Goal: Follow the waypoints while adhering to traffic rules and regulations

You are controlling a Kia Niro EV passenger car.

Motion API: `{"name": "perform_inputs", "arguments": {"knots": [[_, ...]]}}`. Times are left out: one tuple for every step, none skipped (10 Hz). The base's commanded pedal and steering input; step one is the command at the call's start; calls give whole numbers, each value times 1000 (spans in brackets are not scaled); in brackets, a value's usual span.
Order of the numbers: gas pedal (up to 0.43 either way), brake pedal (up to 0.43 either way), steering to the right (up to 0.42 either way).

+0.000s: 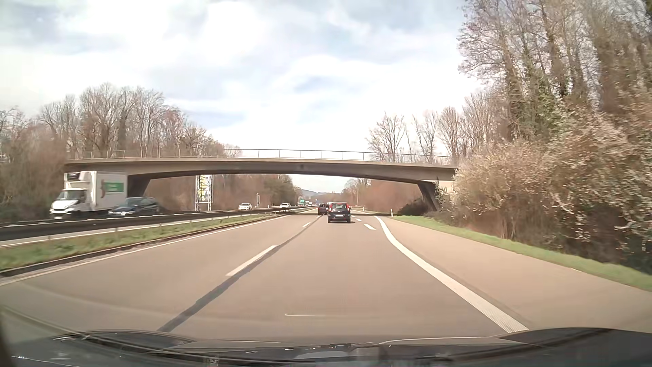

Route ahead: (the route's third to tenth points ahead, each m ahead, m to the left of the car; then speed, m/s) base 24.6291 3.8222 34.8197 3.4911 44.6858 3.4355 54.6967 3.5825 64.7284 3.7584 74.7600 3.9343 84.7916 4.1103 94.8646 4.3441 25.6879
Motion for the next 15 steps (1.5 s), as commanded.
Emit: {"name": "perform_inputs", "arguments": {"knots": [[209, 0, 1], [209, 0, 1], [209, 0, 1], [209, 0, 1], [209, 0, 1], [209, 0, 1], [209, 0, 1], [209, 0, 1], [209, 0, 0], [209, 0, 0], [209, 0, 0], [197, 0, 0], [197, 0, 0], [177, 0, 0], [169, 0, 0]]}}
